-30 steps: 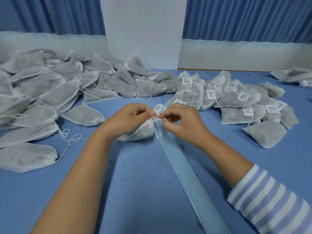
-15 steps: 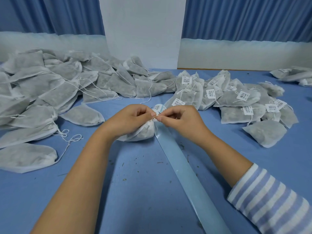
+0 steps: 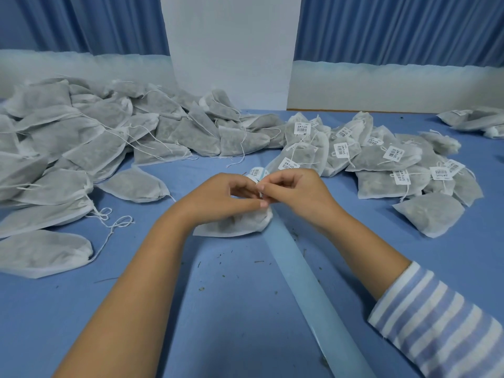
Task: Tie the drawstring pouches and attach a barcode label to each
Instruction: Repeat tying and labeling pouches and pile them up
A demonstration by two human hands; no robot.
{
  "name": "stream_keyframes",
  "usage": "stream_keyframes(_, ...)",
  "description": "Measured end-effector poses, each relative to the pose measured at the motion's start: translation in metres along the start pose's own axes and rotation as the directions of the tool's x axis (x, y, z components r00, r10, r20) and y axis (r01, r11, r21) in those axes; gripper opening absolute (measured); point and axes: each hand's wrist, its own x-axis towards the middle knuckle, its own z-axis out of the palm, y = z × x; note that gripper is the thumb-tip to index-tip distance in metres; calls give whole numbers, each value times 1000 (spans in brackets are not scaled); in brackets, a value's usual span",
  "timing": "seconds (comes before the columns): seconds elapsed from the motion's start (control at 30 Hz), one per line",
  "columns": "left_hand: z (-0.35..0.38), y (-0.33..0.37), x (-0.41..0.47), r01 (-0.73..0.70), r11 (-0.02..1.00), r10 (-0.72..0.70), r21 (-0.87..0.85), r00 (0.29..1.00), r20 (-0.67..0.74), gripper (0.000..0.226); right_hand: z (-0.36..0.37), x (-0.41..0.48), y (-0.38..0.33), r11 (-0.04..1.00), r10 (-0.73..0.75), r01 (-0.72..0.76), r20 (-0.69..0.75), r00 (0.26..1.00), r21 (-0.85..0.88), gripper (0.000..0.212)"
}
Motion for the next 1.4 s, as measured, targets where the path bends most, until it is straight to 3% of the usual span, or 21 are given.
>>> stream_keyframes(0.17,6,1,3,33,998,-32,45,999,-17,8,-2,1,1,1000,25,-25,-7,1000,5,12)
stream_keyframes(0.4,7,2,3,62,997,-59,50,996,-67,8,-5,2,1,996,52,-51,-10,999,70,14)
stream_keyframes(0.57,6,3,2,53,998,-52,30,998,-26,32,-6,2,3,992,91,-92,11,996,87,14)
stream_keyframes(0.73,6,1,1,44,999,-44,-11,999,25,36,-6,3,4,989,110,-112,23,994,92,10)
stream_keyframes(1.03,9,-2,4,57,998,-57,1,998,-13,8,-7,3,2,985,112,-116,41,993,125,16)
stream_keyframes(1.23,11,-1,4,88,990,-89,-110,996,-6,16,-10,5,2,979,129,-128,2,992,156,17)
stream_keyframes(1.4,16,-2,9,92,969,-43,228,977,-210,20,-4,3,1,959,166,-158,-14,986,237,7)
